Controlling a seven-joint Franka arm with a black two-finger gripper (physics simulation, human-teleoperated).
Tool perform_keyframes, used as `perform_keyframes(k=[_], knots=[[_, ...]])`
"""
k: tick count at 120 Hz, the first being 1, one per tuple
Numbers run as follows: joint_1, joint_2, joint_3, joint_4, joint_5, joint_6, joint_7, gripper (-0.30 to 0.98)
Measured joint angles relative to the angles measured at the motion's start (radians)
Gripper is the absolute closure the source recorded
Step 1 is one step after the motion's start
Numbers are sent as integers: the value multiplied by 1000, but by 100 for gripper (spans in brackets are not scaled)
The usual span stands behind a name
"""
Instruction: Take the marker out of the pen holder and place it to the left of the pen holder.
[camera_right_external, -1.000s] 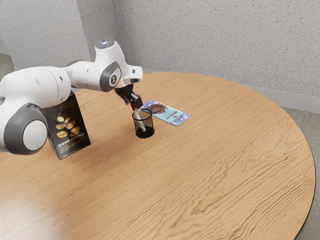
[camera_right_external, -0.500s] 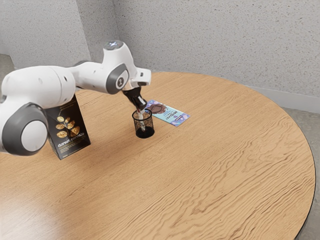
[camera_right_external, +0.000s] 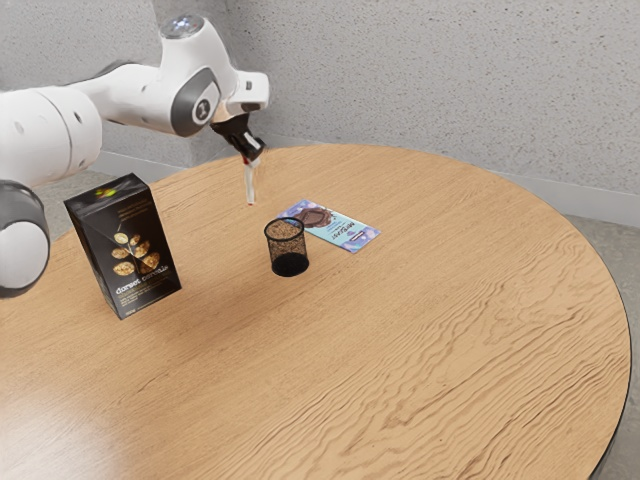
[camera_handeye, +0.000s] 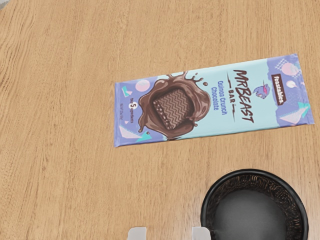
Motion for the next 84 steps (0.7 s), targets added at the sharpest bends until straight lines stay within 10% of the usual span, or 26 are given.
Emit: perform_keyframes(k=[84], knots=[[171, 253, -103, 108, -21, 143, -8, 76]])
